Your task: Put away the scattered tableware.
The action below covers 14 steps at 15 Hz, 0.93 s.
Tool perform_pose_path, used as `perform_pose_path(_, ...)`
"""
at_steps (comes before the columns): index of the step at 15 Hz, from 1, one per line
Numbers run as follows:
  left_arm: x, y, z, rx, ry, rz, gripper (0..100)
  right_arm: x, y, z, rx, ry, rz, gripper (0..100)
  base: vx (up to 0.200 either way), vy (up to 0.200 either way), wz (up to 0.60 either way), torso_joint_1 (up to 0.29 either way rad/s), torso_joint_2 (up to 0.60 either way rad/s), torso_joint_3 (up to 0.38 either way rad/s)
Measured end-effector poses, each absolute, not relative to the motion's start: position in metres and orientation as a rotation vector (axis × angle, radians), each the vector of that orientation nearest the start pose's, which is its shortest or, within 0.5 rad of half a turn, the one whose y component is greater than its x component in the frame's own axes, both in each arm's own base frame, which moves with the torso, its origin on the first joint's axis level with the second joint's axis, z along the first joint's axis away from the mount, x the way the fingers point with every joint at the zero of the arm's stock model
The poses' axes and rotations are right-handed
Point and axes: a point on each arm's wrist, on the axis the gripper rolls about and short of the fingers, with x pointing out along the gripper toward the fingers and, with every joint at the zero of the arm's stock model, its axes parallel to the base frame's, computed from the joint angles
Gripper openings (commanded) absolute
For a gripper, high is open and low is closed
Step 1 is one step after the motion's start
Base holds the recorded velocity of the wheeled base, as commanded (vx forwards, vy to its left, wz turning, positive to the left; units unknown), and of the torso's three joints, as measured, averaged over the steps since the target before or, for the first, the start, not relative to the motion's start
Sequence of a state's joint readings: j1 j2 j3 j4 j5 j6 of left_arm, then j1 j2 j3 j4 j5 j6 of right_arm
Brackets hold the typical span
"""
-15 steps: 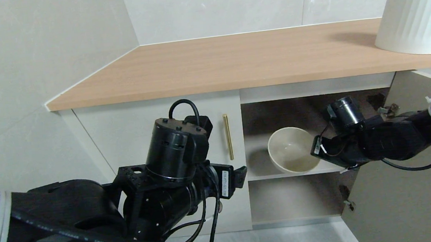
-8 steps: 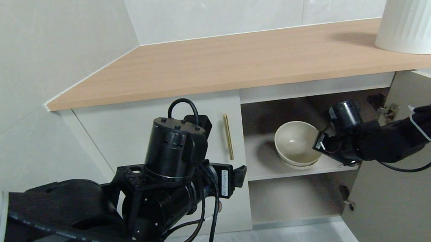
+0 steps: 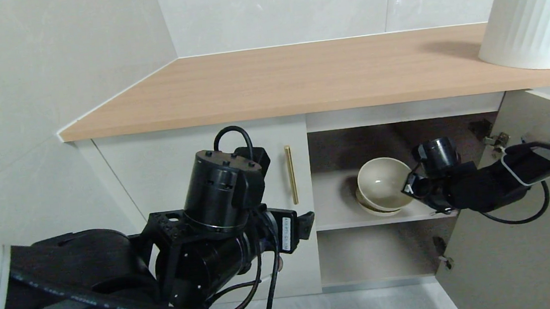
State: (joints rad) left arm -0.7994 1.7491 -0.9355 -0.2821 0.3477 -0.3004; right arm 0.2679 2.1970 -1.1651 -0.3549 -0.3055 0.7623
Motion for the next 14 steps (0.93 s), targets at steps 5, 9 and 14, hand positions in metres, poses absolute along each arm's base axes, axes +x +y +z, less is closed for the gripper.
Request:
perform_pose_path(5,0.225,-0.221,0.169,-0.011,0.512,-0.365,100,0.405,0.103,0.062,0.541,0.596,-0.28,0,0.0,0.0,0.0,0.0,0.0,0.0)
perform_pose_path(9,0.226,-0.22,0.169,-0.012,0.511,-0.362,100,0.408,0.104,0.056,0.536,0.604,-0.279,0,0.0,0.0,0.0,0.0,0.0,0.0)
perform_pose_path(14,0.226,-0.22,0.169,-0.012,0.512,-0.361,100,0.408,0.105,0.053,0.526,0.612,-0.278,0,0.0,0.0,0.0,0.0,0.0,0.0)
